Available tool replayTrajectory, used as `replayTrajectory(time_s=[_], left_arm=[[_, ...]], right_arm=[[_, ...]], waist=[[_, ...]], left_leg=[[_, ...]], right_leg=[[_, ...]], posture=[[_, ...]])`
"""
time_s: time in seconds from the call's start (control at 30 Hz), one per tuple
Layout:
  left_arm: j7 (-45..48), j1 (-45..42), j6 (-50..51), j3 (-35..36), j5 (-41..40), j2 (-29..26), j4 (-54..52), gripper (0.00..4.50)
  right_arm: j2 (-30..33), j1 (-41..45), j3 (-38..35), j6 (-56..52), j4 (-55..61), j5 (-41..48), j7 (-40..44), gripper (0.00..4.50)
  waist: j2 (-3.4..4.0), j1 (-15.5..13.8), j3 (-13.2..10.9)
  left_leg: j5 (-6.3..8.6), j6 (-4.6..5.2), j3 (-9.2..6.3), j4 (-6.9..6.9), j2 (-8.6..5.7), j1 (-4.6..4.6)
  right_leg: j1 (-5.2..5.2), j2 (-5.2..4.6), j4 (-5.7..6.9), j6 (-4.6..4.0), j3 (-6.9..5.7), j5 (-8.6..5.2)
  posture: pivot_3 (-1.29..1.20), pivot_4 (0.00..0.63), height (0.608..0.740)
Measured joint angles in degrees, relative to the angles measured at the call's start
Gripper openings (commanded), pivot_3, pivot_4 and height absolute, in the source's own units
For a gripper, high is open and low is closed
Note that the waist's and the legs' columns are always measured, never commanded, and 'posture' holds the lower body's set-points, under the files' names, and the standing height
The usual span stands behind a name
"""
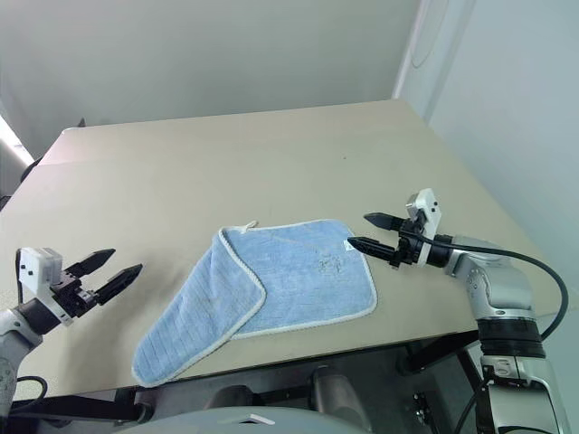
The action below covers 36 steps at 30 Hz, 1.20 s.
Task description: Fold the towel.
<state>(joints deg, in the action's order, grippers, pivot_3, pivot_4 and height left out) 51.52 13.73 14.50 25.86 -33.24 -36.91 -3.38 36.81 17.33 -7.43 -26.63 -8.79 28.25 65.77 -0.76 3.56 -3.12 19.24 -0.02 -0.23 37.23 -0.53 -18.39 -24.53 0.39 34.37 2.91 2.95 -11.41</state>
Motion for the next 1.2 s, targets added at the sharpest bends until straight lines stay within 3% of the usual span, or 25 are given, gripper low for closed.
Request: replayTrajectory(time_s=[0.27,0.6,1.13,1.2], left_arm=[[0.99,-2.71,-0.04,-1.37,0.08,0.42,-0.15,4.30],[-1.38,-2.18,0.15,-5.58,0.46,4.73,-3.87,4.30],[-5.54,-2.80,0.25,-9.33,1.65,6.92,-6.84,4.30],[-5.74,-3.31,0.24,-9.44,1.78,7.10,-6.77,4.30]], right_arm=[[-1.86,4.43,0.55,4.02,-5.15,-1.90,-1.05,4.47],[-7.83,15.41,7.28,4.79,-23.07,-12.00,-11.11,4.47],[-11.67,24.01,11.62,13.93,-42.73,-22.52,-13.04,4.47],[-12.18,24.42,12.26,15.32,-43.66,-23.85,-13.04,4.10]], waist=[[-0.01,-0.04,0.01],[-0.03,0.18,0.04],[-0.17,0.59,0.14],[-0.17,0.59,0.14]], left_leg=[[0.00,0.00,0.05,0.07,-0.03,-0.01],[0.00,0.00,0.05,0.13,-0.03,0.01],[-0.01,0.01,0.07,0.73,-0.05,0.07],[-0.01,0.01,0.06,0.87,-0.05,0.11]], right_leg=[[0.07,0.02,0.01,-0.04,0.00,0.05],[0.08,0.02,0.11,-0.08,0.03,0.20],[0.25,0.06,0.72,-0.23,0.08,0.15],[0.30,0.08,0.84,-0.26,0.08,0.16]], posture=[[0.00,0.000,0.740],[0.00,0.000,0.740],[0.00,0.000,0.740],[0.00,0.000,0.740]])
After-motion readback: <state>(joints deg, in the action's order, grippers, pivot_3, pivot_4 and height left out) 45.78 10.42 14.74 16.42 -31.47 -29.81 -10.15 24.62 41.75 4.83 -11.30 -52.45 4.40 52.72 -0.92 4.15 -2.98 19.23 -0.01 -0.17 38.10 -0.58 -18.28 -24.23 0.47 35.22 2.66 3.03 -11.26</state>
